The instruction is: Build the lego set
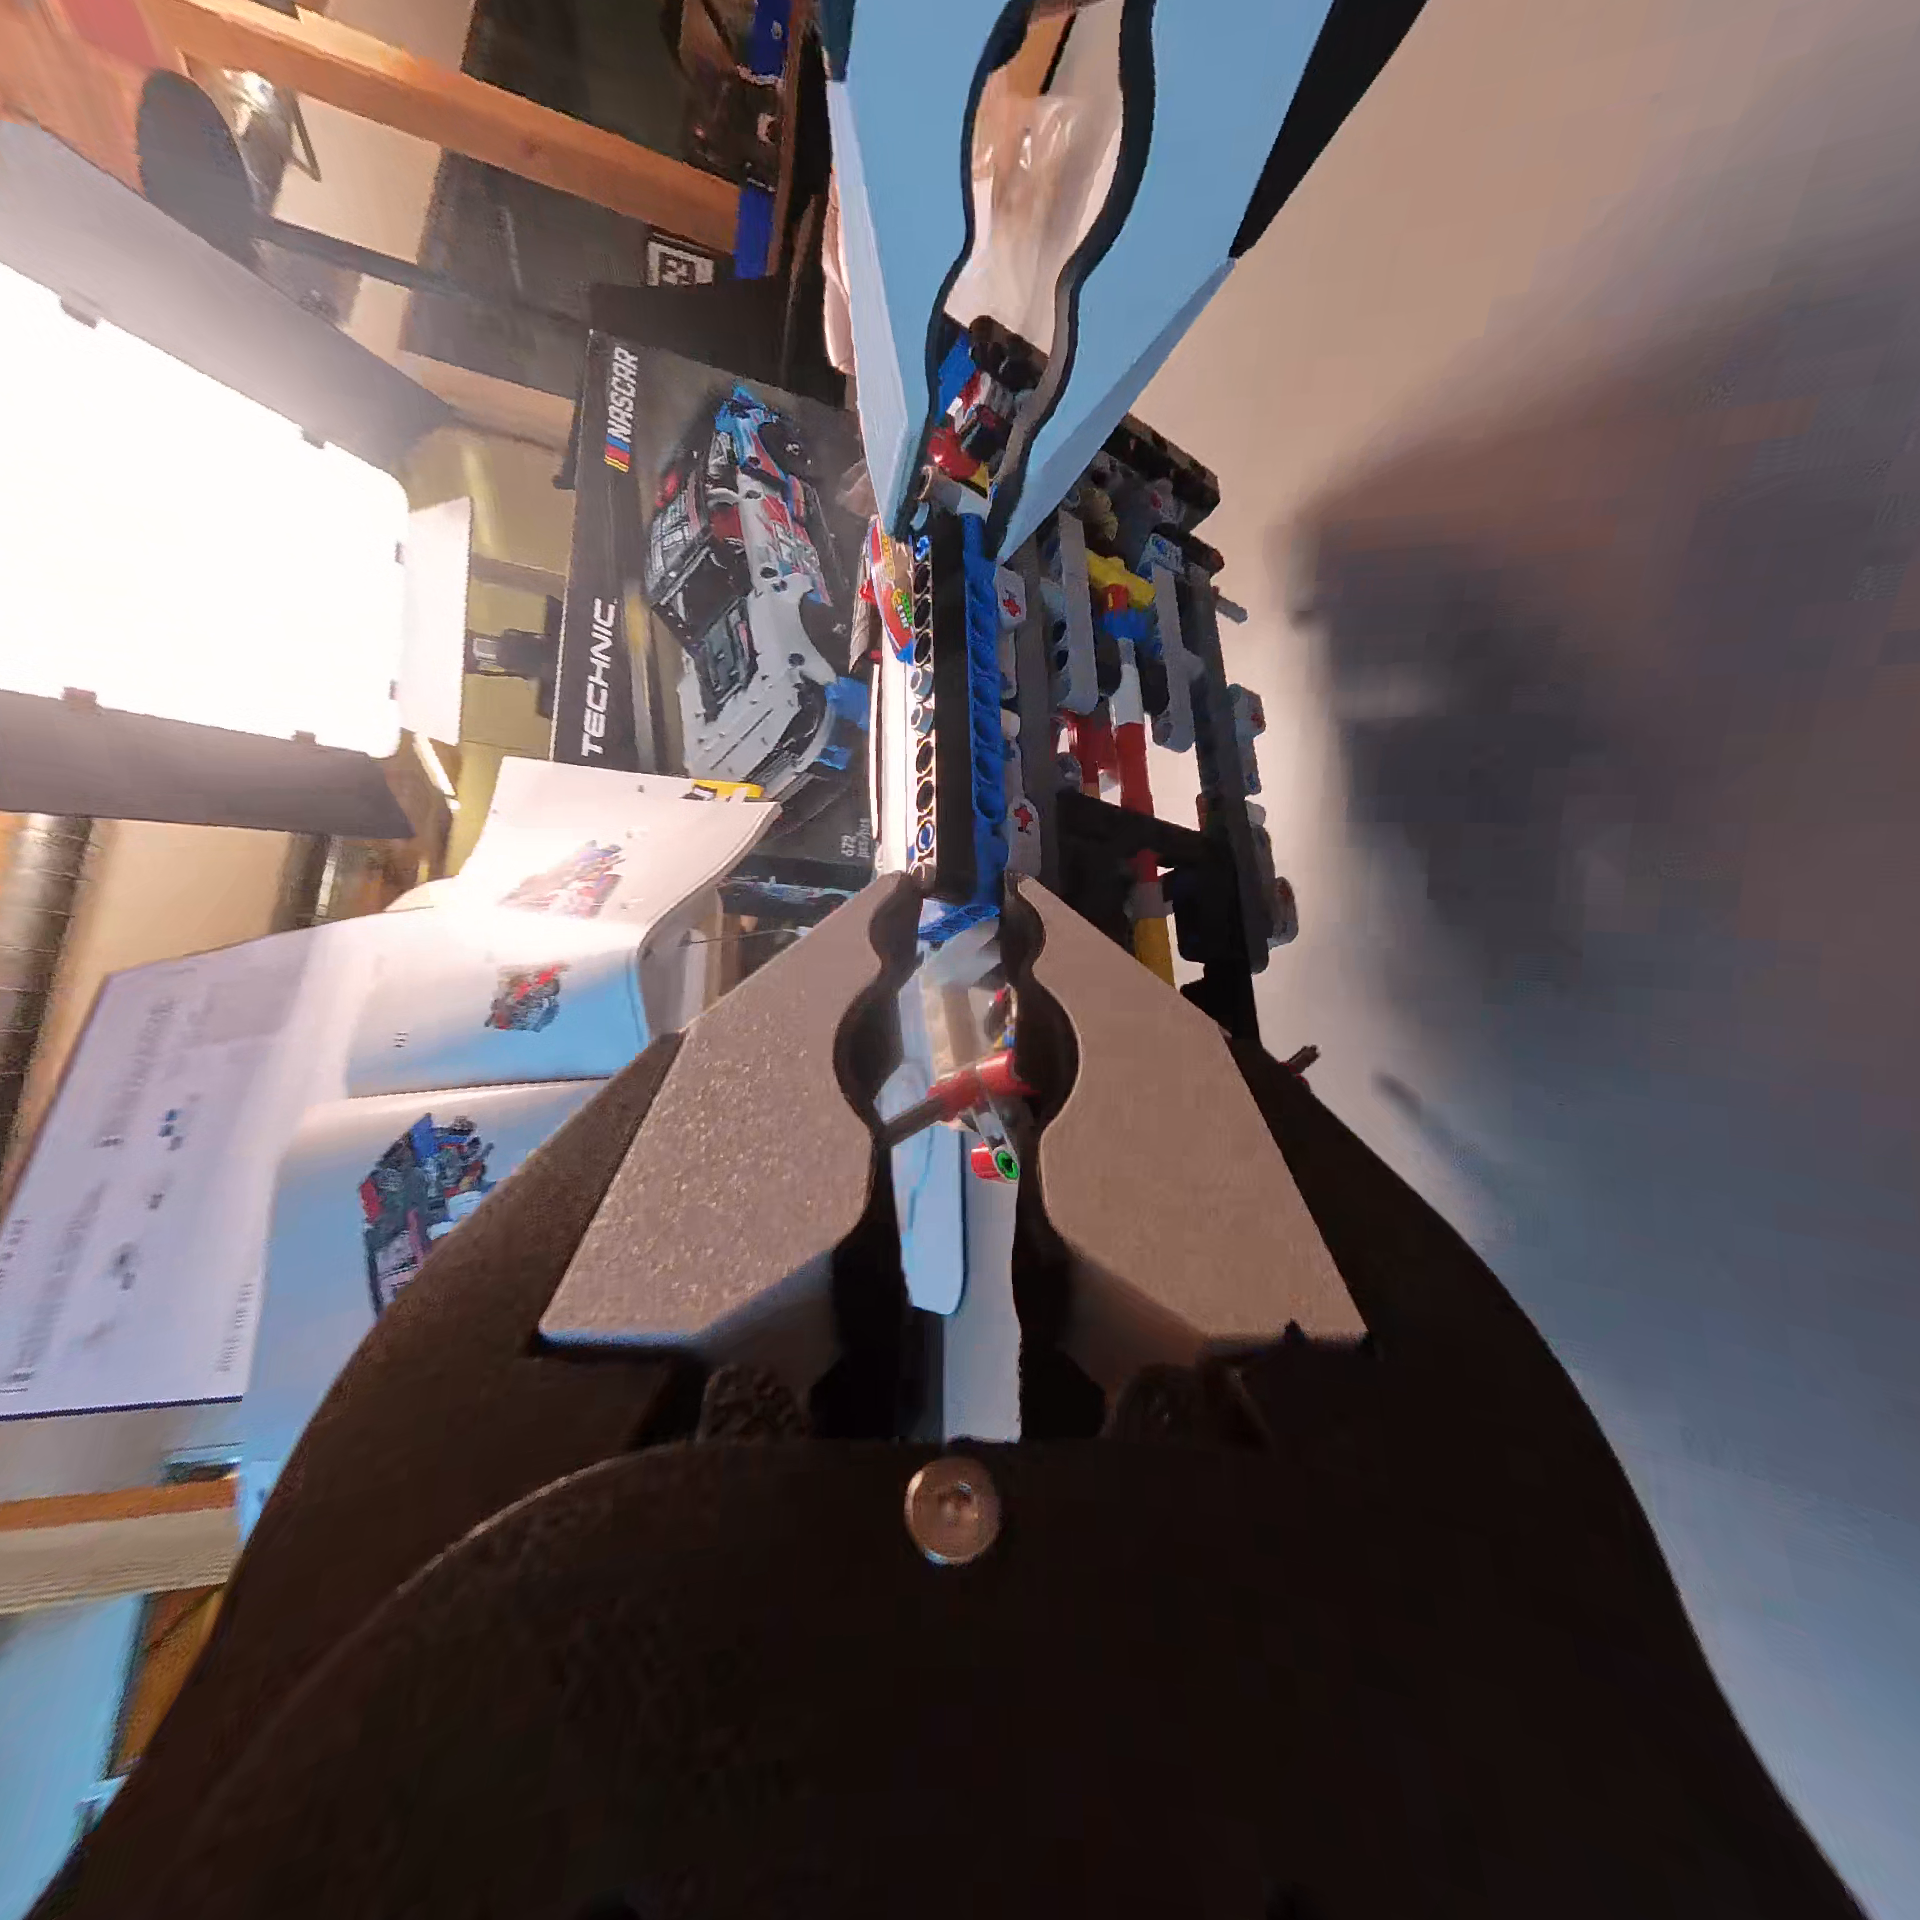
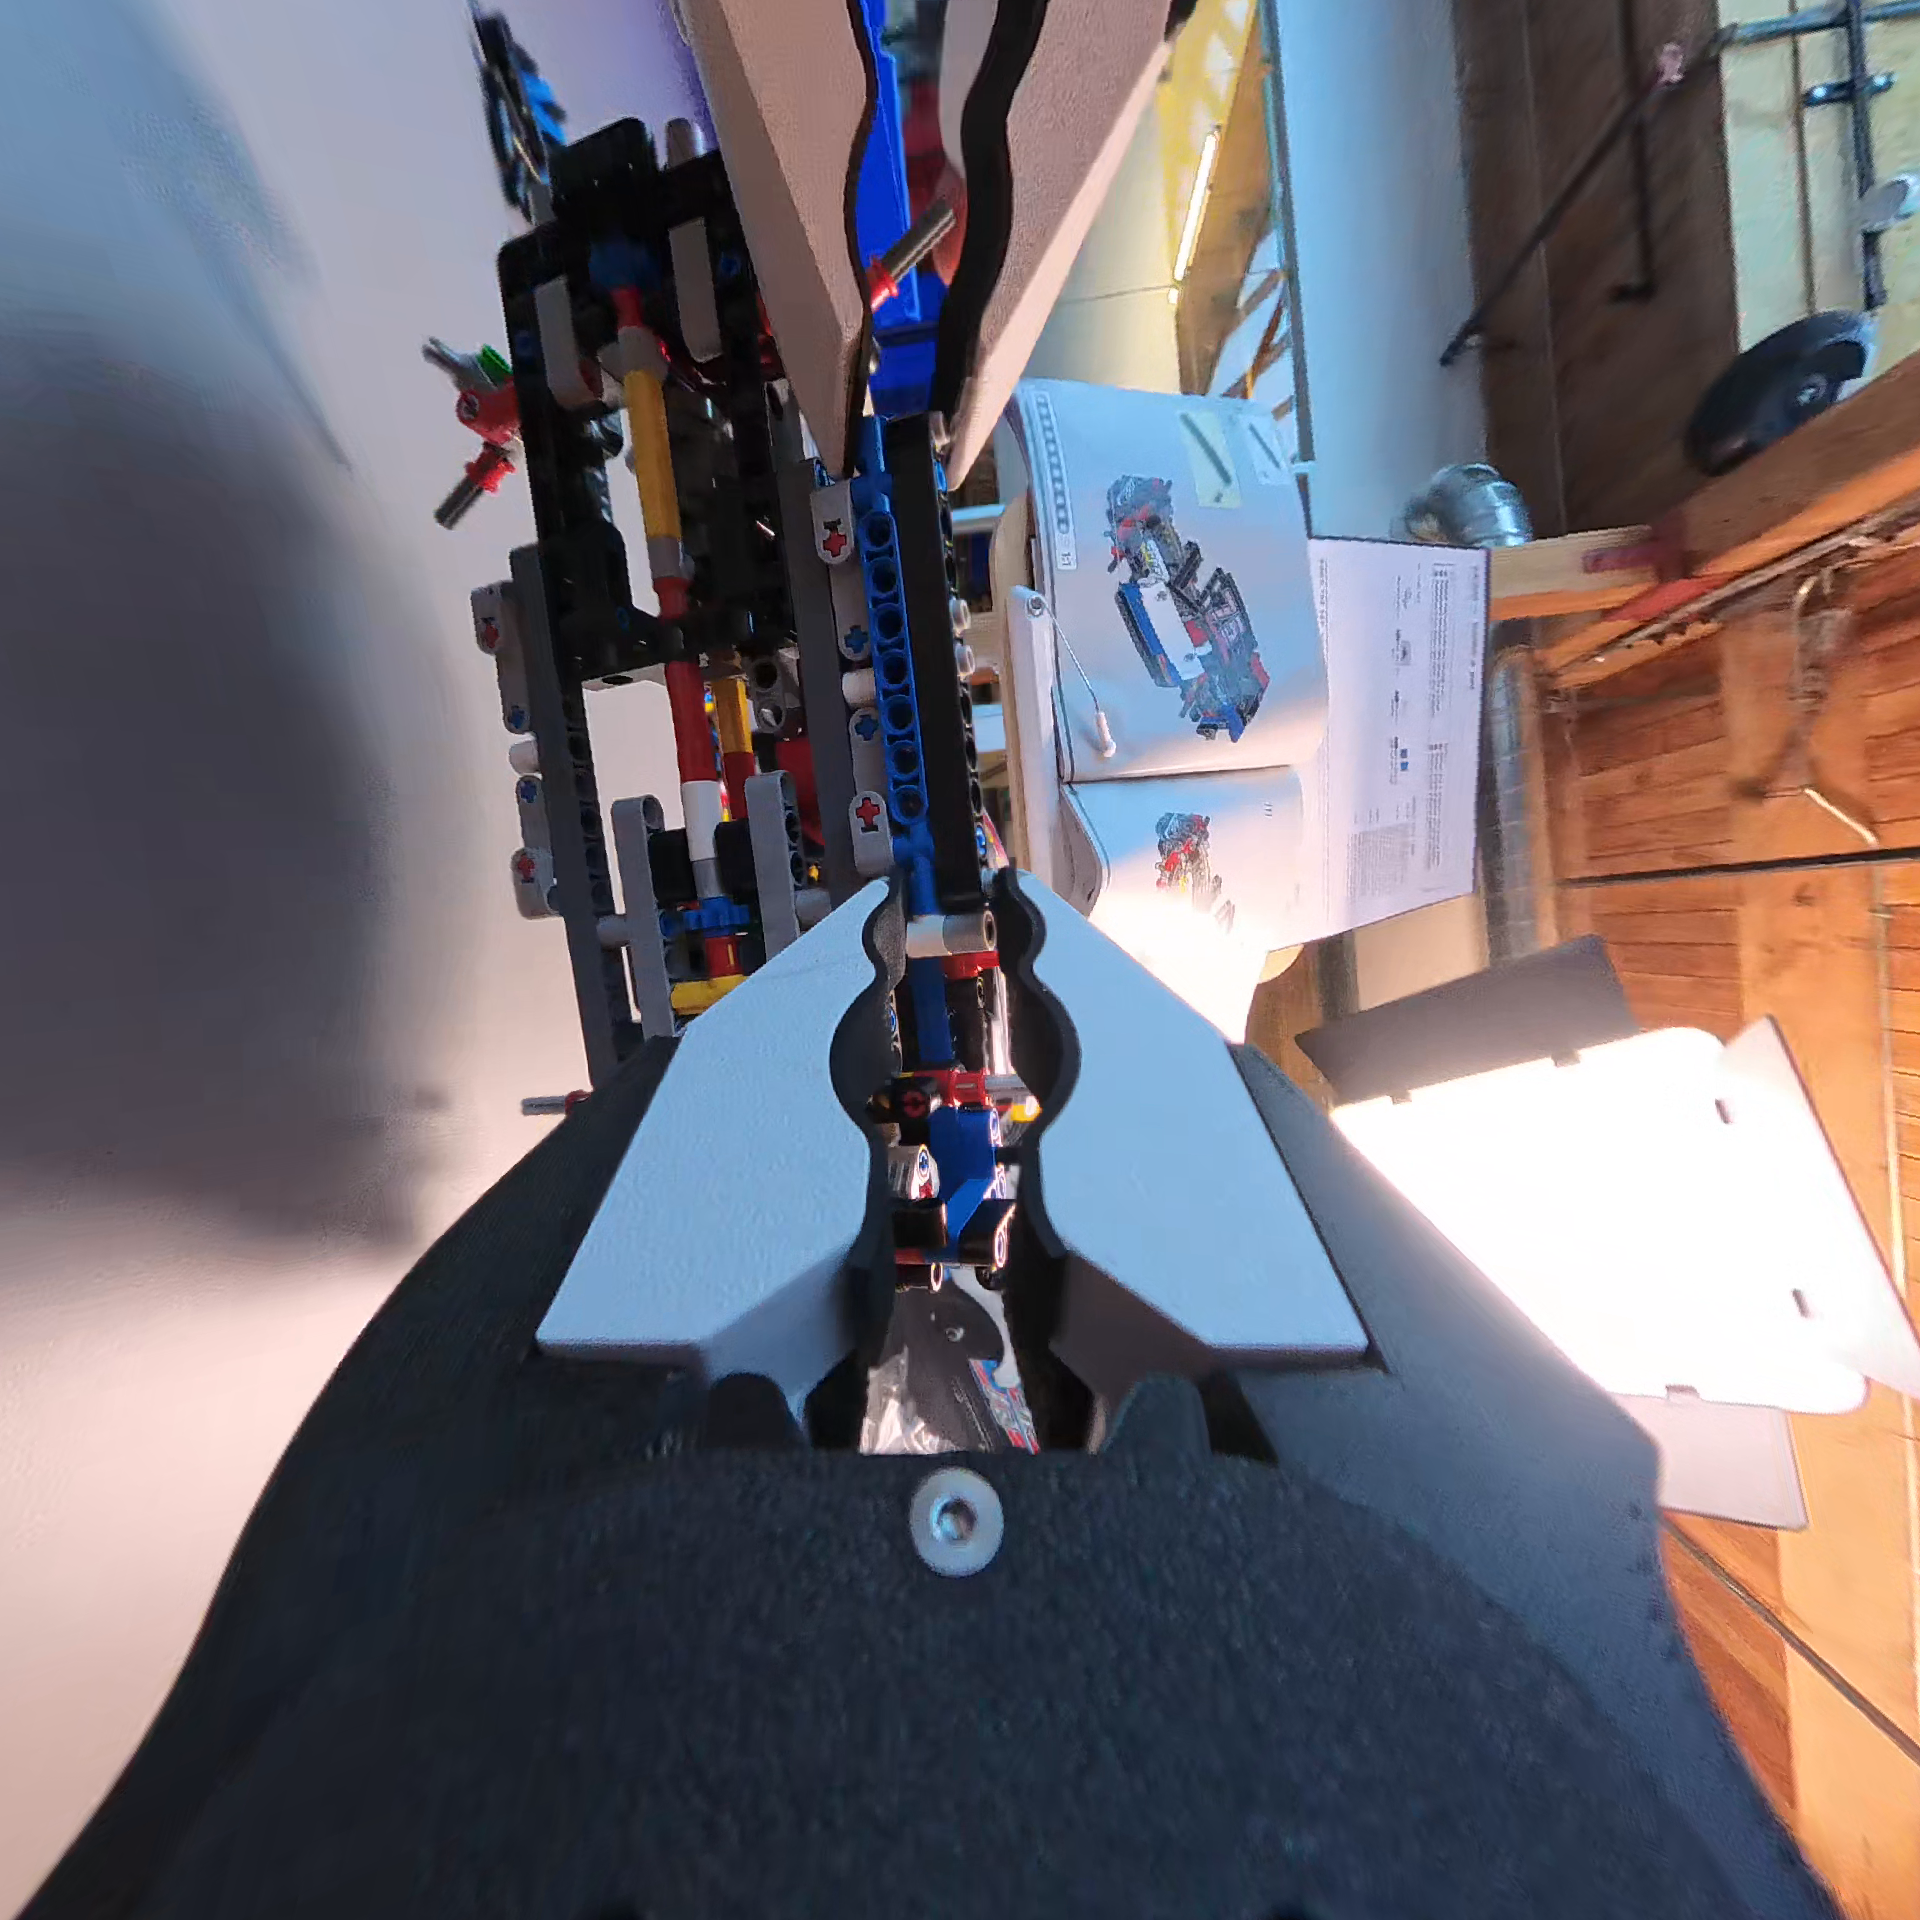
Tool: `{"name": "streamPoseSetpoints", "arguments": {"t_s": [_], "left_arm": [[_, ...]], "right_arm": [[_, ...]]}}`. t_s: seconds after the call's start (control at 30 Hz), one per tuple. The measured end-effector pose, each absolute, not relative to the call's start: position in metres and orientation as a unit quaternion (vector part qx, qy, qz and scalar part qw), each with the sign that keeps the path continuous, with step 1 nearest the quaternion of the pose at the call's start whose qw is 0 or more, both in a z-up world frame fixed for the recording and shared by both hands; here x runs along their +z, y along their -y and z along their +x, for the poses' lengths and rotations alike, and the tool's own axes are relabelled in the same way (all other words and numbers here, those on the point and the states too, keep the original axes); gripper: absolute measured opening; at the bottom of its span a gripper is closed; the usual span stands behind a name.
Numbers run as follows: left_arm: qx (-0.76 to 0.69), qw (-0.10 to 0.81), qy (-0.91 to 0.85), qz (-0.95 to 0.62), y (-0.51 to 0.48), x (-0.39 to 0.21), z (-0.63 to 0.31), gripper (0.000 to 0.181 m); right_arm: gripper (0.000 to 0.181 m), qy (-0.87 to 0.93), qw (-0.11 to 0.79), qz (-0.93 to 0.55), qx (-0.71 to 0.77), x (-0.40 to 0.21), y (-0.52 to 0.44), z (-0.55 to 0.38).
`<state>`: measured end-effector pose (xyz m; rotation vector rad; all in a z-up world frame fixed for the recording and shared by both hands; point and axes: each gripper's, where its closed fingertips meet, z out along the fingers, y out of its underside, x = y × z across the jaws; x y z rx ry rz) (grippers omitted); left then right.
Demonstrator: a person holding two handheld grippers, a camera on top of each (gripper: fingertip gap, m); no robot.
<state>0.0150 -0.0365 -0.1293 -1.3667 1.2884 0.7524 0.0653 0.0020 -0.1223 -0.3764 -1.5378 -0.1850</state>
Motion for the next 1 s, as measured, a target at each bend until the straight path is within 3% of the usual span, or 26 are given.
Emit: {"name": "streamPoseSetpoints", "arguments": {"t_s": [0.03, 0.27, 0.47, 0.73, 1.0], "left_arm": [[0.337, 0.525, -0.545, -0.560, 0.036, -0.135, 0.014, 0.014], [0.385, 0.519, -0.553, -0.526, 0.052, -0.156, 0.022, 0.013], [0.344, 0.511, -0.556, -0.558, 0.062, -0.183, 0.033, 0.011], [0.346, 0.471, -0.580, -0.567, 0.060, -0.210, 0.035, 0.006], [0.337, 0.410, -0.632, -0.565, 0.064, -0.243, 0.041, 0.007]], "right_arm": [[0.014, 0.685, 0.703, -0.169, -0.086, -0.128, -0.003, 0.064], [0.015, 0.668, 0.718, -0.183, -0.066, -0.148, 0.015, 0.073], [0.007, 0.720, 0.641, -0.266, -0.014, -0.173, 0.022, 0.084], [0.017, 0.755, 0.489, -0.423, 0.107, -0.200, 0.021, 0.101], [0.011, 0.732, 0.476, -0.480, 0.083, -0.224, -0.007, 0.104]]}}
